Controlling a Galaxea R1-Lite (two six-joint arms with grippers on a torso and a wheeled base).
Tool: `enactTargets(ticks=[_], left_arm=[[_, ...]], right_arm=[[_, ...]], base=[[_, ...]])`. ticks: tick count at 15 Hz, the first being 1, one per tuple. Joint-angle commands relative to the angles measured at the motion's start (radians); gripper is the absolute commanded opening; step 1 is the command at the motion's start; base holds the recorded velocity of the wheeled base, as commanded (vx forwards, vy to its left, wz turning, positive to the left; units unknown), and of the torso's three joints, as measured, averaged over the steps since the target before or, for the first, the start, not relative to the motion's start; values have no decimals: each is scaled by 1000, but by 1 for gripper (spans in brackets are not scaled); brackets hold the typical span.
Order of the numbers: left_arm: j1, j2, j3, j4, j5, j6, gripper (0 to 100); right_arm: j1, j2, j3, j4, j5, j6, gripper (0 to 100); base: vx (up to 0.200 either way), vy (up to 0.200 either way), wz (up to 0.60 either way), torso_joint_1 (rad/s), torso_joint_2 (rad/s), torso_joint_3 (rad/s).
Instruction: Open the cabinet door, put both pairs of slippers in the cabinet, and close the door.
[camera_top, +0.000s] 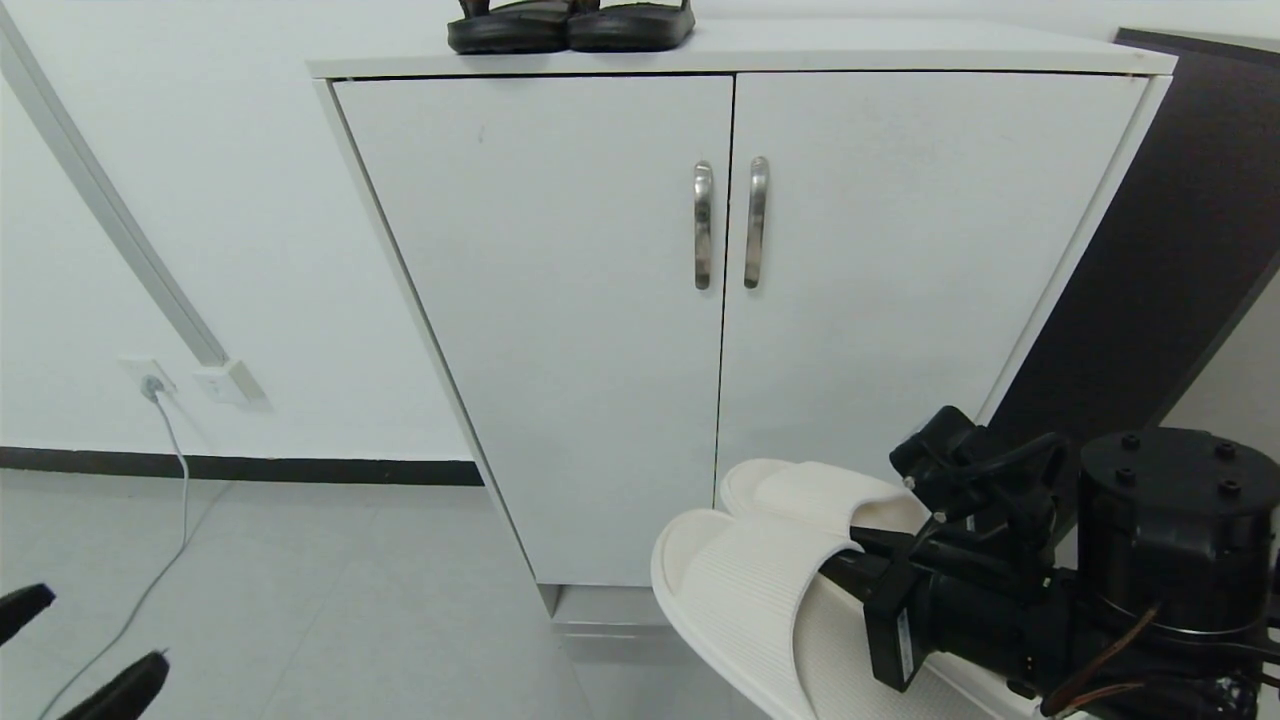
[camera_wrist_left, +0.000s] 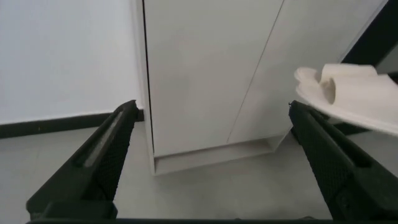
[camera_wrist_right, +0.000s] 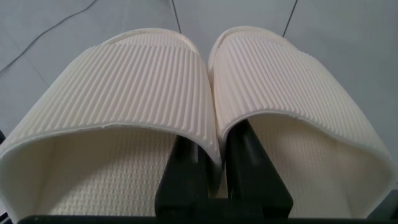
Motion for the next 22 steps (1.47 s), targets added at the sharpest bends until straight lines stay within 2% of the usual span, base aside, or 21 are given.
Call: enactTargets(ticks=[1, 2, 4, 6, 8, 9, 10, 14, 17, 18, 20, 22], left_arm=[[-33, 277, -36, -179, -29, -4, 100], [-82, 320, -70, -196, -27, -21, 100], [-195, 379, -147, -197, -22, -119, 100], [-280, 458, -220, -233, -27, -181, 100], [-341, 546, -260, -325, -27, -207, 100], [-384, 620, -294, -395, -24, -210, 100], [-398, 646, -314, -404, -22, -210, 100], [-527, 839, -515, -404, -22, -210, 100], [-622, 951, -658, -363, -27, -210, 100], [-631, 980, -717, -334, -33, -210, 100], [-634, 1040, -837, -305, -102, -213, 100], [-636, 1087, -909, -282, -107, -238, 100]], right_arm=[[0, 14, 1, 0, 0, 1, 0], [0, 20, 1, -2, 0, 1, 0], [0, 21, 1, 0, 0, 1, 0], [0, 18, 4, 0, -3, 1, 0], [-3, 17, 4, 0, -3, 1, 0], [-3, 20, 6, 0, -3, 1, 0], [-5, 21, 10, 0, -2, 1, 0], [-3, 28, 18, 0, -2, -1, 0], [0, 29, 24, 1, -3, -1, 0], [0, 29, 24, 0, -3, -1, 0], [0, 29, 25, 0, -3, -1, 0], [0, 29, 29, 0, -2, -1, 0]], base=[[0, 0, 0, 0, 0, 0], [0, 0, 0, 0, 0, 0], [0, 0, 0, 0, 0, 0], [0, 0, 0, 0, 0, 0], [0, 0, 0, 0, 0, 0], [0, 0, 0, 0, 0, 0], [0, 0, 0, 0, 0, 0], [0, 0, 0, 0, 0, 0], [0, 0, 0, 0, 0, 0], [0, 0, 0, 0, 0, 0], [0, 0, 0, 0, 0, 0], [0, 0, 0, 0, 0, 0]])
